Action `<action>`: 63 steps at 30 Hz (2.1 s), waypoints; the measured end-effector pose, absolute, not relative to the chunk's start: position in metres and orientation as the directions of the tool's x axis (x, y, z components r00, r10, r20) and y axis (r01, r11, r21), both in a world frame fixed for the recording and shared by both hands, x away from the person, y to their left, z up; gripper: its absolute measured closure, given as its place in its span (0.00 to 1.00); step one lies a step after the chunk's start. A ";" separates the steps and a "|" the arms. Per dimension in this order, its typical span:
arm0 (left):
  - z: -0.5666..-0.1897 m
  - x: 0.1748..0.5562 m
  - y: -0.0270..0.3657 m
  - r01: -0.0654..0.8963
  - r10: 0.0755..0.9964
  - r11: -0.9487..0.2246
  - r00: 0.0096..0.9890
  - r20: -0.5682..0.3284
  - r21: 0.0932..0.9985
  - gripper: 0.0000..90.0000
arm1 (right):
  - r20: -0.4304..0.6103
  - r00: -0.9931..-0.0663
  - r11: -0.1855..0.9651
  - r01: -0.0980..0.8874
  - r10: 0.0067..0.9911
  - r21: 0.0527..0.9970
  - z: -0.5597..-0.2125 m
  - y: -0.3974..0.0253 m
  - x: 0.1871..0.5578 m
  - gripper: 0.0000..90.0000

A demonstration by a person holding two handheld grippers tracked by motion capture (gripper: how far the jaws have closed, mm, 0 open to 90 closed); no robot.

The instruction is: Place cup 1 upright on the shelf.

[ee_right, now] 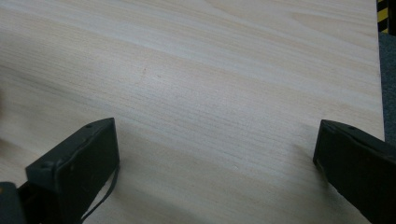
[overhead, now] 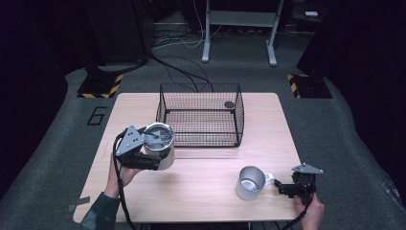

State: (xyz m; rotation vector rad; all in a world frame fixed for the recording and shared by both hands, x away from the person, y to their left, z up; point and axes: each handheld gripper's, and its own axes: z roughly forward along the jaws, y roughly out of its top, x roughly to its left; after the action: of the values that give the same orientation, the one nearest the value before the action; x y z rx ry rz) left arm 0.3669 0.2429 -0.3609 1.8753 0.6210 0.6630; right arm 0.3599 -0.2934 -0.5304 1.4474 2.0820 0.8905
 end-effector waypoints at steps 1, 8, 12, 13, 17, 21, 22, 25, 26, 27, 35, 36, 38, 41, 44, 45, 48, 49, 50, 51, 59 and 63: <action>-0.361 0.367 0.243 0.123 0.677 -0.358 0.717 0.167 0.926 0.05 | -0.001 -0.348 0.241 0.647 0.938 0.724 -0.530 -0.293 0.360 0.00; -0.355 0.374 0.233 0.104 0.659 -0.371 0.729 0.184 0.923 0.04 | 0.000 -0.347 0.240 0.647 0.938 0.724 -0.530 -0.293 0.360 0.00; -0.352 0.379 0.227 0.106 0.657 -0.361 0.734 0.172 0.926 0.04 | 0.000 -0.347 0.239 0.647 0.938 0.724 -0.530 -0.293 0.360 0.00; -0.350 0.381 0.226 0.102 0.655 -0.367 0.734 0.179 0.925 0.04 | 0.000 -0.347 0.239 0.647 0.938 0.724 -0.530 -0.293 0.360 0.00; -0.346 0.386 0.221 0.093 0.651 -0.371 0.736 0.187 0.924 0.04 | -0.002 -0.348 0.241 0.647 0.937 0.724 -0.530 -0.293 0.360 0.00; -0.342 0.391 0.216 0.095 0.651 -0.365 0.737 0.181 0.926 0.04 | -0.001 -0.348 0.241 0.647 0.937 0.724 -0.530 -0.293 0.360 0.00; -0.341 0.392 0.216 0.089 0.647 -0.376 0.738 0.193 0.922 0.04 | 0.000 -0.347 0.239 0.647 0.938 0.724 -0.530 -0.293 0.360 0.00; -0.339 0.396 0.212 0.087 0.647 -0.373 0.738 0.192 0.924 0.04 | -0.001 -0.348 0.241 0.647 0.938 0.724 -0.530 -0.293 0.360 0.00; -0.338 0.397 0.210 0.082 0.651 -0.373 0.733 0.197 0.924 0.04 | -0.001 -0.348 0.241 0.647 0.938 0.724 -0.530 -0.293 0.360 0.00; -0.337 0.398 0.210 0.087 0.649 -0.375 0.735 0.195 0.923 0.04 | 0.000 -0.347 0.239 0.647 0.938 0.724 -0.530 -0.293 0.360 0.00; -0.332 0.407 0.202 0.090 0.658 -0.366 0.729 0.189 0.926 0.04 | 0.000 -0.347 0.239 0.647 0.938 0.724 -0.530 -0.293 0.360 0.00; -0.331 0.409 0.202 0.087 0.662 -0.366 0.723 0.194 0.926 0.04 | -0.004 -0.350 0.244 0.646 0.937 0.723 -0.530 -0.294 0.360 0.00; -0.329 0.411 0.200 0.089 0.663 -0.364 0.724 0.191 0.927 0.04 | -0.002 -0.348 0.241 0.647 0.937 0.724 -0.530 -0.293 0.360 0.00; -0.327 0.415 0.199 0.092 0.665 -0.363 0.722 0.189 0.927 0.04 | 0.000 -0.347 0.239 0.647 0.938 0.724 -0.530 -0.293 0.360 0.00; -0.325 0.419 0.196 0.094 0.668 -0.365 0.720 0.191 0.926 0.04 | -0.003 -0.349 0.243 0.646 0.937 0.723 -0.530 -0.294 0.360 0.00; -0.325 0.420 0.195 0.098 0.667 -0.365 0.721 0.187 0.926 0.04 | -0.003 -0.349 0.243 0.646 0.937 0.723 -0.530 -0.294 0.360 0.00; -0.323 0.424 0.193 0.090 0.674 -0.366 0.712 0.198 0.926 0.04 | -0.003 -0.349 0.243 0.646 0.937 0.723 -0.530 -0.294 0.360 0.00; -0.322 0.425 0.193 0.093 0.671 -0.371 0.715 0.198 0.924 0.04 | -0.003 -0.349 0.243 0.647 0.937 0.723 -0.530 -0.294 0.360 0.00; -0.322 0.427 0.193 0.087 0.673 -0.371 0.711 0.203 0.925 0.04 | -0.003 -0.350 0.244 0.646 0.937 0.723 -0.530 -0.294 0.360 0.00; -0.322 0.427 0.193 0.091 0.676 -0.366 0.710 0.197 0.926 0.04 | 0.001 -0.346 0.238 0.647 0.938 0.724 -0.530 -0.293 0.360 0.00; -0.321 0.439 0.191 0.102 0.695 -0.358 0.693 0.192 0.928 0.04 | -0.001 -0.348 0.241 0.647 0.938 0.724 -0.530 -0.293 0.360 0.00; -0.321 0.447 0.190 0.103 0.708 -0.349 0.680 0.190 0.931 0.04 | -0.003 -0.349 0.243 0.646 0.937 0.723 -0.530 -0.294 0.360 0.00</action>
State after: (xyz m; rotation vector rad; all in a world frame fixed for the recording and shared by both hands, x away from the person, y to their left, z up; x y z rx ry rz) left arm 0.4466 0.1905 -0.3207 1.8452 0.6402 0.7231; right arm 0.3599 -0.2936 -0.5305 1.4448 2.0837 0.8891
